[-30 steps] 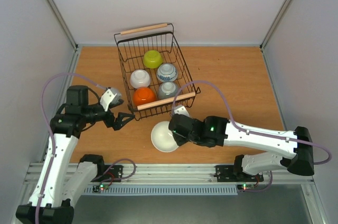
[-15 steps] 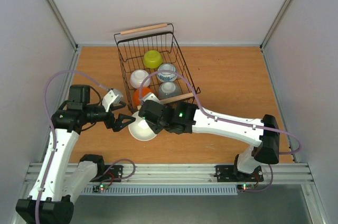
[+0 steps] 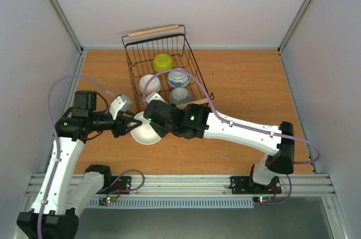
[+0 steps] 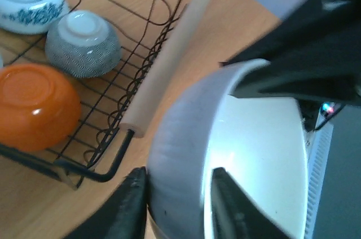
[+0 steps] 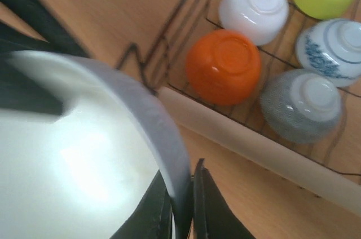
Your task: Load the bowls into the dish rack
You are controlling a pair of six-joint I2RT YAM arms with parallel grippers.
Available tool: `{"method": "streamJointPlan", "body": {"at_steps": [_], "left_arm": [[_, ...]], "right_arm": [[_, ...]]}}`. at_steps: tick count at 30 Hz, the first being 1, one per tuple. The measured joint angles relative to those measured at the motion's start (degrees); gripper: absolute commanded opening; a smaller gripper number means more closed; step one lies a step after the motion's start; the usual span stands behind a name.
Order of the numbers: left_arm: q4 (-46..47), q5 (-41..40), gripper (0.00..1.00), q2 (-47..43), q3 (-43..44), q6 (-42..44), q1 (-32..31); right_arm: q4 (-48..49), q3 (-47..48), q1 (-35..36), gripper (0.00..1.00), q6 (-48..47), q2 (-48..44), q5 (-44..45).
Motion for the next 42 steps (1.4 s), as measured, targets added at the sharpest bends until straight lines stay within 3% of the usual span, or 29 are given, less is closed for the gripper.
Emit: {"method": "streamJointPlan", "body": {"at_steps": [4,9,10,13,15,16,18,29,40,42], "left_arm": [[-0.1,-8.1,0.00,1.8,-0.1,-3.4,0.8],[-1.1,-7.1,0.00,1.8,-0.1,-1.3,0.7],[-1.1,-7.0,0.00,1.6,-0.1,-0.8,0.7],[-1.2,-5.9,0.00,0.8,-0.1,1.1,0.5],[-1.6,-4.6,0.00,-0.4,-0.1,2.2,0.3],[-1.7,-4.0,0.00,-1.2,-0.1,2.6,0.2],[-2.1,-2.6,0.00,-2.8,-0.1,3.6,-0.1],[-2.1,0.2,0.01,-7.7,-0.2,5.1,-0.2],[1.7,-0.6,0.00,-12.7,-1.7,3.0,-0.2],[2.3,-0.9,0.00,-13.1,-1.9,2.2,-0.2]], "right_arm": [[4.4,3.0,1.2,0.01,2.8,1.7,0.8],[6.3,4.3,1.2,0.03,0.7,0.7,-1.4],[6.4,4.2,1.2,0.10,0.4,0.4,-2.0],[8.1,1.6,1.2,0.56,0.0,-1.9,-4.1],[10.0,-2.0,1.0,0.81,0.2,-4.8,-5.8],[11.5,-4.6,0.9,0.90,0.6,-6.9,-7.0],[14.4,-9.7,0.8,0.98,1.8,-11.3,-9.8],[28.0,-24.7,0.6,0.99,15.0,-20.9,-23.3],[40.2,-33.4,0.4,0.99,28.8,-23.5,-31.1],[43.1,-34.2,0.2,0.93,30.3,-23.0,-33.1]]}}
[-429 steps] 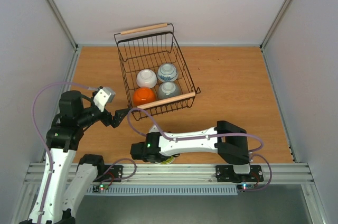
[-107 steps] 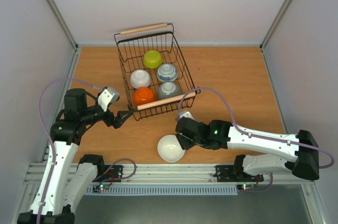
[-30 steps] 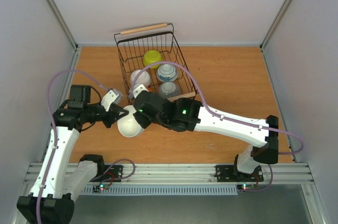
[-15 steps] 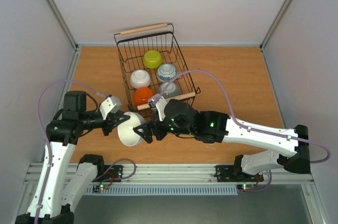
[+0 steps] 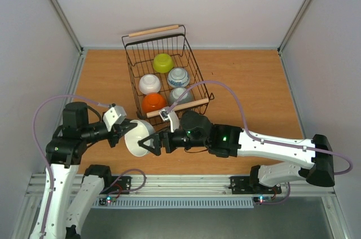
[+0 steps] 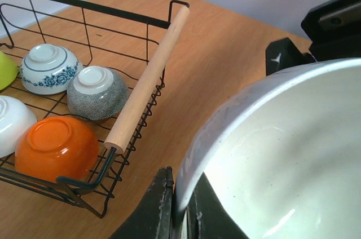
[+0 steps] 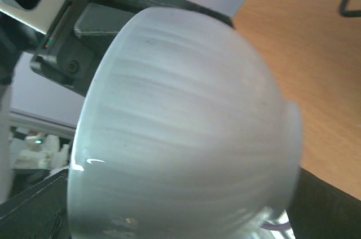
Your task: Load the bowls into the dish rack
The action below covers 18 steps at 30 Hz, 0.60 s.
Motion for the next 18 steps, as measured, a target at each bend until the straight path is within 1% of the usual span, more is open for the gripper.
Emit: {"method": "streamJointPlan", "body": {"at_steps": [1,2,4,6,7,13,14,15,16,17,18], "left_arm": [[0.2,-0.1,0.00,-0.2,-0.1,-0.2,0.0],[0.4,-0.2,0.00,-0.4,-0.1,-0.3,0.0],[0.8,0.0,0.00,-0.5,-0.1,-0.9,0.0],[1.0,-0.5,0.01,-0.6,-0.1,-1.2,0.0],[0.8,-1.1,0.00,-0.6,-0.1,-1.5,0.1],[1.2,-2.3,0.01,-0.8,-0.4,-2.3,0.1],[1.4,-2.4,0.07,-1.0,-0.5,-2.5,0.1],[1.5,-2.5,0.23,-1.2,-0.7,-2.7,0.1],[1.9,-2.5,0.46,-1.4,-0.8,-3.0,0.0],[2.4,-2.6,0.68,-1.6,-0.9,-3.8,0.0],[3.6,-3.5,0.82,-1.6,-0.9,-4.3,-0.1]], "right_arm": [[1.2,-0.3,0.0,0.88,0.5,0.3,-0.9],[2.5,-0.6,0.0,0.81,0.9,0.4,-1.6],[4.2,-1.4,-0.2,0.50,1.8,0.5,-2.6],[5.2,-2.1,-0.7,0.12,2.1,0.6,-3.4],[5.4,-2.2,-0.8,0.03,2.3,0.7,-3.3],[5.9,-2.4,-1.4,0.01,2.1,1.2,-4.0],[5.7,-2.3,-1.4,0.01,1.8,1.2,-4.0],[5.3,-2.1,-1.4,0.01,1.4,1.2,-4.0],[4.3,-1.5,-1.4,0.01,0.8,1.2,-3.8],[2.6,-0.4,-1.4,0.01,-0.1,1.2,-3.6],[0.1,1.2,-1.4,0.01,-0.9,1.2,-3.1]]}}
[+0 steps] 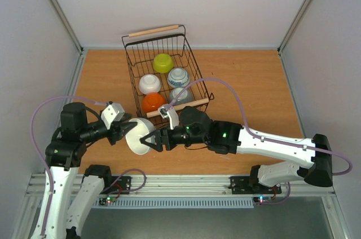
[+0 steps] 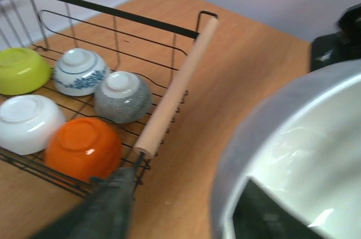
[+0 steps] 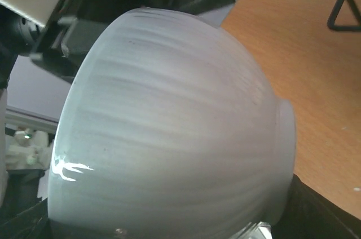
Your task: Load the bowls into the dish rack
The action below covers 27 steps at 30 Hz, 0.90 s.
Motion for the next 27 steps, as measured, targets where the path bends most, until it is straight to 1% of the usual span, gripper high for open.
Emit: {"method": "streamJointPlan", "body": {"at_steps": [1,2,3,7,11,13,16,22,27], "left_arm": [[0.8,-0.5,0.92,0.0,0.0,-0.5,0.0],[1.7,-1.4,0.99,-0.1,0.0,-1.0,0.1],[2.5,-2.2,0.99,-0.1,-0.1,-1.6,0.1],[5.7,-7.1,0.99,-0.2,-0.7,-4.3,0.1],[8.8,-13.5,0.99,-0.2,-1.3,-6.4,0.1],[9.8,-17.1,0.99,-0.2,-1.5,-7.5,0.2],[10.9,-20.1,0.99,-0.2,-1.6,-8.4,0.2],[11.6,-21.7,0.99,-0.2,-1.8,-9.0,0.5],[11.7,-21.6,0.99,-0.2,-1.9,-9.2,0.7]], "right_arm": [[-3.0,1.8,0.0,0.01,-1.2,0.0,0.9],[-5.7,3.7,0.0,0.01,-2.4,0.0,1.9],[-8.6,5.7,-0.1,0.01,-3.8,0.1,2.9],[-18.8,14.0,-3.0,0.01,-9.7,1.1,6.8],[-27.3,22.3,-9.9,0.01,-16.5,6.0,10.7],[-30.8,27.4,-13.7,0.01,-20.5,11.0,13.0],[-34.6,35.9,-17.8,0.01,-26.8,20.9,17.6],[-39.8,51.5,-20.7,0.01,-37.1,38.3,25.3],[-42.1,61.7,-21.7,0.01,-44.7,49.0,31.3]]}}
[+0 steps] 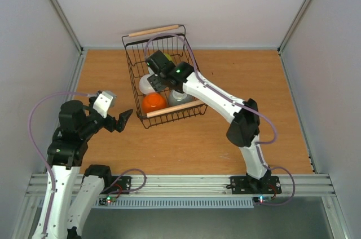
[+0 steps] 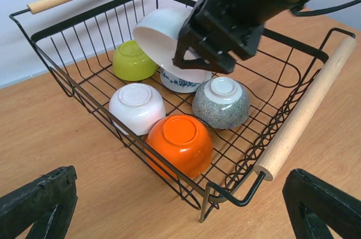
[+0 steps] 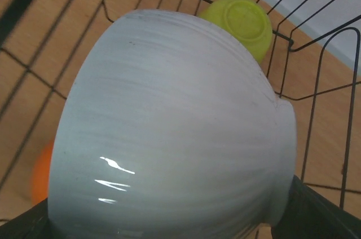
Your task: Load the bowls into the dish rack
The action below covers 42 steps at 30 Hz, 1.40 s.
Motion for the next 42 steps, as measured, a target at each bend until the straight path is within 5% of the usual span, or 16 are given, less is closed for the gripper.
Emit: {"method": "streamJointPlan", "body": {"at_steps": [17,42], "left_arm": [[0.0,1.0,0.99,0.1,-0.3,0.0,0.2],[0.0,1.7,0.99,0.5,-0.3,0.0,0.2]], "right_arm": [[-3.4,6.8,-3.6,0.01,-8.3,13.5,4.8],[1.7,6.5,-1.4,0.05,-21.3,18.5,19.2]]}}
